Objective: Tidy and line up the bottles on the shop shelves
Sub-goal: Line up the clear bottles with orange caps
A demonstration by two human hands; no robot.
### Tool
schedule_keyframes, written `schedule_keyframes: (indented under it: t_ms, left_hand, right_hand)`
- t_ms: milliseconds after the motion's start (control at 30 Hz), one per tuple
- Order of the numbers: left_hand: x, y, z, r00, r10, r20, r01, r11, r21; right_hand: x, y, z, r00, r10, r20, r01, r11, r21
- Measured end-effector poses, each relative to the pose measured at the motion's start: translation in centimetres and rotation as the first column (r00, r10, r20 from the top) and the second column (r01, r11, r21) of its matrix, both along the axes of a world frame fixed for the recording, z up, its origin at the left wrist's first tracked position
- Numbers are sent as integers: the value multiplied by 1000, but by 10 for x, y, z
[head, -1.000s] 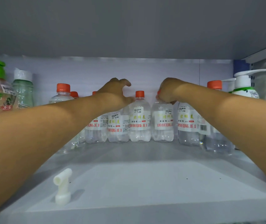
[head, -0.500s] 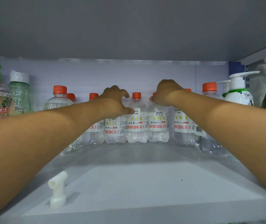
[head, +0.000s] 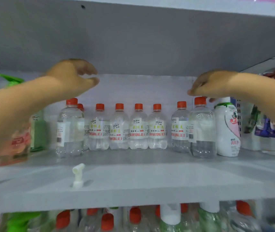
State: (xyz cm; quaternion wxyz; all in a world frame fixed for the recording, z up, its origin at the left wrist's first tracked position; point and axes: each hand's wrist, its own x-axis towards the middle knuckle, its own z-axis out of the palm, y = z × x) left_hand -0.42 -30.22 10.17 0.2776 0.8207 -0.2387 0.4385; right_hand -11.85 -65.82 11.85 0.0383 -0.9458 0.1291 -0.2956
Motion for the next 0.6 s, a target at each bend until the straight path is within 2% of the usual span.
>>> schedule_keyframes:
  t_ms: [67,133,200,333,467,600]
  left_hand:
    - [-1,18,-7,986,131,-100,-129,991,21]
    - [2,27,-19,946,208,-250,-198,978,64]
    - [7,30,-32,908,204,-366,-190,979,73]
    - [21,32,-50,888,218,-404,-197,976,94]
    - [29,37,-66,897,141,-419,-128,990,59]
    - [25,35,-67,884,-50,-465,14,997,-81]
  right_hand:
    - [2,-6,-3,998,33,-47,-28,993,112]
    - [10,-8,-7,994,45,-103,-37,996,78]
    - [17,-6,-11,983,47,-178,-39,998,49]
    - [23,2,-14,962,31,-270,-17,998,53]
    - [25,14,-12,967,167,-192,-143,981,130]
    - [33,36,-17,945,310,-106,-279,932,231]
